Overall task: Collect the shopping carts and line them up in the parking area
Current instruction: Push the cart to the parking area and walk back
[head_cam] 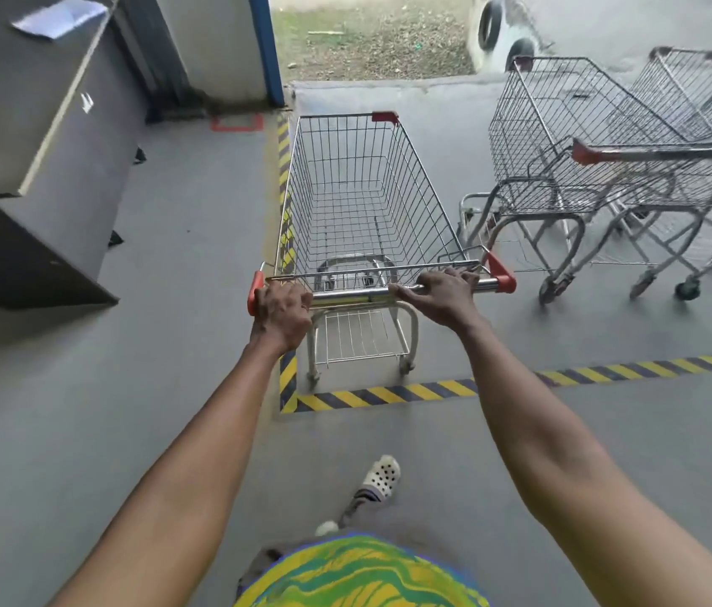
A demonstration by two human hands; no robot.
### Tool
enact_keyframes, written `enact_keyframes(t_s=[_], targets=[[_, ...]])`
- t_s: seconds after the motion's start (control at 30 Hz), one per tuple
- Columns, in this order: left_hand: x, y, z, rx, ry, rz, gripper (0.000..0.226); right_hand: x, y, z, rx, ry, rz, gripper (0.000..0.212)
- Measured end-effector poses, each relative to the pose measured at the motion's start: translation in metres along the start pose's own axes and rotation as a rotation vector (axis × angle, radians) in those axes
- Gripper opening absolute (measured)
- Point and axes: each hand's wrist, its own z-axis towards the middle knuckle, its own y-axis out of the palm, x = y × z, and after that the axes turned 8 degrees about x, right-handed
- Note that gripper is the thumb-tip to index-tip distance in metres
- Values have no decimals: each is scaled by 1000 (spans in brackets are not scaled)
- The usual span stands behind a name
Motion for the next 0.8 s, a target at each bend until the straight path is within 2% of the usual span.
enact_keyframes(t_s=[0.1,0.23,0.53,0.67,0.8], targets=[[1,-9,-9,-55,15,20,71,-3,-4,-12,-18,-5,-10,70],[-10,0,-9,-100,-1,37,25,-4,-5,-19,-78,-24,-23,70],[-14,10,-4,-42,23,23,27,21,-11,-23,-126,-22,-22,88],[-13,13,8,-15,8,11,24,25,-12,-5,-158,-32,-31,82],[-14,21,25,59,2,8,34,25,-13,8,-126,-64,-13,71]])
